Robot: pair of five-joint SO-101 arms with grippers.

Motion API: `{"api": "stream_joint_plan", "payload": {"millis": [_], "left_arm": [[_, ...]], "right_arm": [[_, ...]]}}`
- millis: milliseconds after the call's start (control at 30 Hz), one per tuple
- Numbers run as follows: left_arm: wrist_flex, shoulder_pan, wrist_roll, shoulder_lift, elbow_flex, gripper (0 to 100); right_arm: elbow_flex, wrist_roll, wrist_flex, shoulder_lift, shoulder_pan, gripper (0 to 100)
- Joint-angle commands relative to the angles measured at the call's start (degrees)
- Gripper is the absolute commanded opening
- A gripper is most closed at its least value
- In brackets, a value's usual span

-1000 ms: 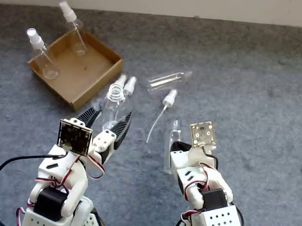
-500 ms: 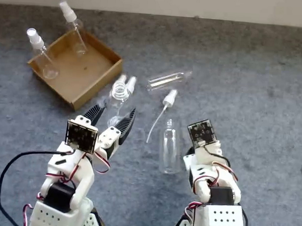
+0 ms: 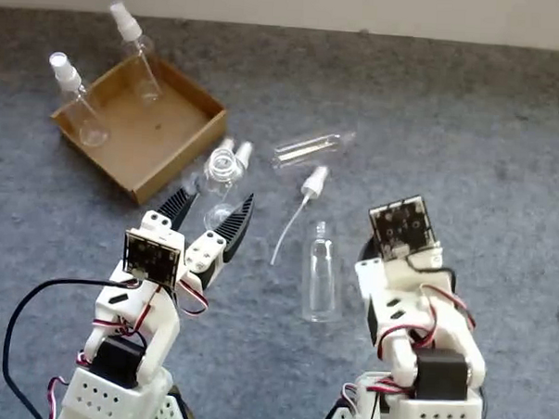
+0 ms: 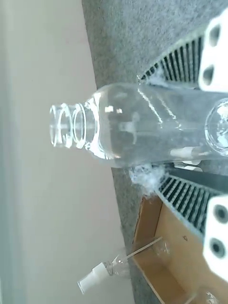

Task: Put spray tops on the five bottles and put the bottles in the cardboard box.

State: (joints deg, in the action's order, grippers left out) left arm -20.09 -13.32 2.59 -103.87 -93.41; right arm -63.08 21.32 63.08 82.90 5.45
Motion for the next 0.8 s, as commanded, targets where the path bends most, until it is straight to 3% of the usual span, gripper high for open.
{"api": "stream_joint_plan", "payload": {"millis": [0, 333, 533, 667, 767], "left_arm": [[1.4, 0.7, 0.5, -0.7, 0.6, 12], [1.3, 1.4, 0.4, -0.7, 0.5, 12], [1.3, 4.9, 0.6, -0.7, 0.5, 12], [1.2, 4.9, 0.6, -0.7, 0.4, 12], [1.2, 5.2, 0.6, -0.7, 0.4, 12]], "right_arm": [[12.6, 0.4, 0.4, -15.4, -0.7, 1.1], [33.3, -18.2, 0.4, -47.8, -0.5, 3.9], [44.2, -20.9, 0.4, -63.3, 5.5, 20.6], [51.7, -21.0, 0.4, -73.7, 10.3, 21.7], [58.5, -27.5, 0.4, -81.8, 11.2, 21.7]]}}
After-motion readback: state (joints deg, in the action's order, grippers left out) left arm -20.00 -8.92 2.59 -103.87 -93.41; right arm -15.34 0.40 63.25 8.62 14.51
